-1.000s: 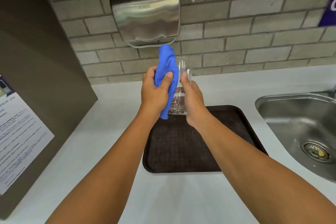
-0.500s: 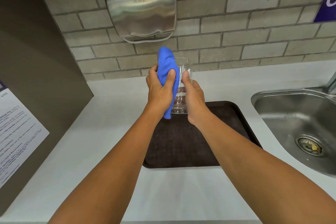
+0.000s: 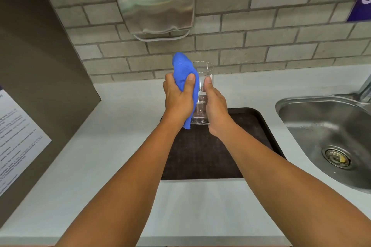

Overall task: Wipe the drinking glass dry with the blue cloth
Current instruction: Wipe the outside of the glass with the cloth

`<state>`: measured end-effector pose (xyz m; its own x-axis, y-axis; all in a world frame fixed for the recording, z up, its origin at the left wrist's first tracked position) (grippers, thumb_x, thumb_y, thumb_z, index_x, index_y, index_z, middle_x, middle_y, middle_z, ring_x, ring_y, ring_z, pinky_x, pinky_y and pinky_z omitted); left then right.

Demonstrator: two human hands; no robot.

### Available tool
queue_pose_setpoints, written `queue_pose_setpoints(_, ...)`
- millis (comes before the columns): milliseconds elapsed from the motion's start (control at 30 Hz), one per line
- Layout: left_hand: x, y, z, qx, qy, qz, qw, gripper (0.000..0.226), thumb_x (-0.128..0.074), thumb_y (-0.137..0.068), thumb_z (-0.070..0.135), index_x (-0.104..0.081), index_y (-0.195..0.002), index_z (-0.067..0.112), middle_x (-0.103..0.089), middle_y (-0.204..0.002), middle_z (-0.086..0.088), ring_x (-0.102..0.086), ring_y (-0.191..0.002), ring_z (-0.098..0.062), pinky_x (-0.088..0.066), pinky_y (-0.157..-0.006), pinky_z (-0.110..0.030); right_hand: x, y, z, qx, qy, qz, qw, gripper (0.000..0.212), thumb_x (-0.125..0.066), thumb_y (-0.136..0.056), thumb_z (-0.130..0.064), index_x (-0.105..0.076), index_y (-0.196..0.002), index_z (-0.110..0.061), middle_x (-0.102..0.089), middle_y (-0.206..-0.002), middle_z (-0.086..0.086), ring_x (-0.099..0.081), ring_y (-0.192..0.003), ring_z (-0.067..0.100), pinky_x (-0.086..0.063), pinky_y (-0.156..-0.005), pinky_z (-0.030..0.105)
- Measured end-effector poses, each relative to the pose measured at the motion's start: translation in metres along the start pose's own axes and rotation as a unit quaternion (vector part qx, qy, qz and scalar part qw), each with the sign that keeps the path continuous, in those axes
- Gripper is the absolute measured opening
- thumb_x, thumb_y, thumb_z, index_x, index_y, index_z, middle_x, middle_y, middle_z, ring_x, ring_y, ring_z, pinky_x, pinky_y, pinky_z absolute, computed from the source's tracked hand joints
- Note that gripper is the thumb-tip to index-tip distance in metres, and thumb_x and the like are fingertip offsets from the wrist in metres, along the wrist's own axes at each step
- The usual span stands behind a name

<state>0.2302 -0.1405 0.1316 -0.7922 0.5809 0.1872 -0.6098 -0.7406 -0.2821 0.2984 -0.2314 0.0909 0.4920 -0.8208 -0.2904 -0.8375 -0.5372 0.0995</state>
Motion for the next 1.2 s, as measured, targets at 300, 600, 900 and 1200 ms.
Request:
queue_pose_setpoints(300,0.004,0.004,0.005,0.051,0.056,0.02,0.997,0.036,-0.042,-0.099,0.048,-0.044,-0.127,0.026,-0.061,-0.118,0.002,-0.063,-0.098,-0.019,-0.053,-0.079,-0.031,-0.004,0.001,-0.005,-0.024,-0.035,-0.053,0.998,0.065,-0.052,-0.085,-0.071,-0.069,-0.115,-0.016,-0.076,-0.109,0.015,-0.074,-0.097,0.034,-0.059,-0.088,0.05)
queue_pose_setpoints(600,0.0,-0.001,0.01,0.075,0.118,-0.033,0.99,0.029,-0.04,-0.101,0.044,-0.042,-0.127,0.032,-0.061,-0.122,-0.004,-0.064,-0.095,-0.018,-0.055,-0.087,-0.042,0.0,0.006,-0.005,-0.037,-0.105,-0.117,0.987,0.068,-0.047,-0.088,-0.069,-0.065,-0.114,-0.009,-0.072,-0.097,0.015,-0.073,-0.084,0.03,-0.06,-0.072,0.042)
queue_pose_setpoints(900,0.003,-0.004,0.003,0.119,0.149,0.03,0.981,0.04,-0.039,-0.102,0.044,-0.04,-0.139,0.029,-0.061,-0.125,-0.004,-0.063,-0.112,-0.025,-0.051,-0.098,-0.044,-0.003,0.008,-0.005,-0.023,-0.085,-0.112,0.99,0.075,-0.058,-0.071,-0.075,-0.071,-0.116,-0.017,-0.074,-0.112,0.018,-0.072,-0.102,0.036,-0.058,-0.088,0.051)
queue_pose_setpoints(1200,0.008,0.003,0.014,0.026,0.073,0.08,0.994,0.047,-0.039,-0.1,0.048,-0.031,-0.144,0.031,-0.049,-0.134,0.006,-0.056,-0.104,-0.004,-0.045,-0.092,-0.023,0.0,0.01,-0.009,-0.026,0.014,-0.029,0.999,0.073,-0.06,-0.066,-0.081,-0.07,-0.11,-0.023,-0.073,-0.111,0.008,-0.073,-0.1,0.026,-0.056,-0.093,0.05)
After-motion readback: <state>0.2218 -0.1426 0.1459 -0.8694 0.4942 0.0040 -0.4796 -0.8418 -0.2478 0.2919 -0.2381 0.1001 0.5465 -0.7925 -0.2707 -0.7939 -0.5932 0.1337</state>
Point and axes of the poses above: each hand's wrist, its own y-axis away from the middle knuckle, its own x-axis out of the back of the hand, z = x × y, the point moved 6 cm from there along -y, towards the middle knuckle
